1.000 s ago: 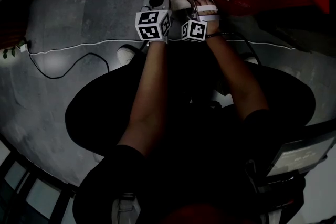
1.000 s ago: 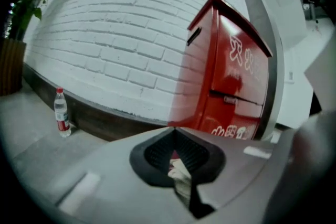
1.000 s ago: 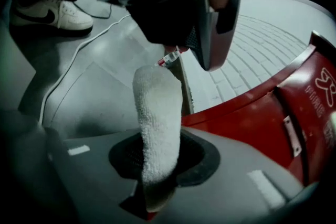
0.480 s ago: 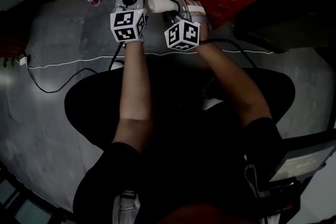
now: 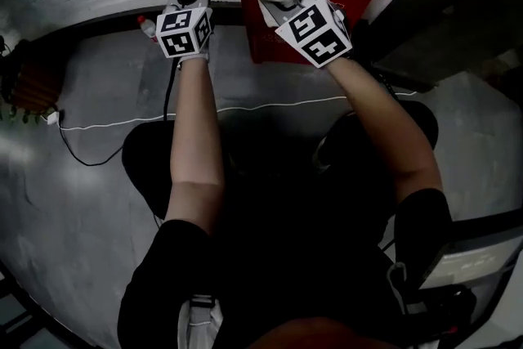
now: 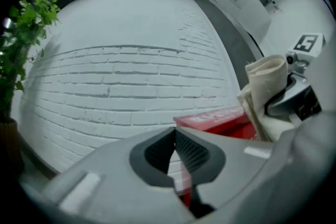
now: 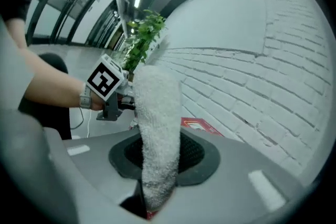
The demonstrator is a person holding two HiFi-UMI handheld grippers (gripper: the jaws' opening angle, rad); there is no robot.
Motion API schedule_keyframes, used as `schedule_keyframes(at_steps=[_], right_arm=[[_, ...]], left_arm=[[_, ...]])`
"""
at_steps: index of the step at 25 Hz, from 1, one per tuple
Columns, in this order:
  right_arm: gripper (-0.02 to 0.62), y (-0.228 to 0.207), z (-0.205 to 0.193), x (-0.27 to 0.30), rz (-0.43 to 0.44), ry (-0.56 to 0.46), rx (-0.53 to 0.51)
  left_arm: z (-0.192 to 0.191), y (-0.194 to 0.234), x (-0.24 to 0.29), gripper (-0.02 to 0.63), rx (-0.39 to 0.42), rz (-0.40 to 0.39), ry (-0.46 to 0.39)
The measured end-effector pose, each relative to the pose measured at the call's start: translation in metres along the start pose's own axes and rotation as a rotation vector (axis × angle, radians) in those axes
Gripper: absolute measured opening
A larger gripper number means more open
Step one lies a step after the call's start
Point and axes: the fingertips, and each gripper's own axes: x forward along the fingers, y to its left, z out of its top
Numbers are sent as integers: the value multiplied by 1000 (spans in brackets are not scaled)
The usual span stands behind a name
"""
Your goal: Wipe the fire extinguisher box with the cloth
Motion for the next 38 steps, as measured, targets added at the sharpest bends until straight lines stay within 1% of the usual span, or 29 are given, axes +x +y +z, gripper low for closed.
schedule_keyframes(at_steps=[2, 4, 6, 9, 10, 12, 13, 14, 17, 21, 23, 26, 32, 34, 38], right_arm=[[100, -23, 12, -11, 22, -30, 96], [100, -47, 23, -21, 41, -55, 154], [100, -68, 34, -29, 60, -73, 187], [100, -97, 44, -30, 68, -76, 211], [100, -105, 45, -29, 62, -69, 205], [100, -120, 46, -25, 48, -47, 173], [100, -125, 45, -21, 44, -37, 158], [100, -131, 44, -17, 43, -30, 149], [100, -148, 41, -2, 35, -7, 128], [100, -172, 42, 28, -5, 51, 61], [100, -176, 36, 47, -3, 71, 47], [100, -178, 34, 72, -12, 104, -6], [100, -187, 28, 109, -56, 180, -180], [100, -190, 27, 117, -81, 214, -278], [100, -190, 24, 133, -127, 295, -528]], left_arm=[[27, -3, 7, -2, 12, -7, -10], [55, -12, 16, 0, 40, -38, -27], [79, -25, 25, 0, 59, -74, -47], [105, -46, 41, 0, 29, -157, -69], [110, -54, 46, 0, 40, -189, -66], [116, -65, 56, 0, 106, -231, -46], [117, -67, 60, 0, 131, -240, -40], [119, -66, 64, 0, 135, -243, -41], [123, -55, 74, 0, 92, -222, -57], [128, -37, 90, 0, 108, -196, -42], [122, -27, 96, 0, 85, -181, -35], [114, -15, 106, 0, 44, -164, -23], [96, -10, 125, 0, 45, -164, 12], [92, -7, 129, 0, 44, -158, 16], [86, 1, 136, 0, 34, -144, 19]])
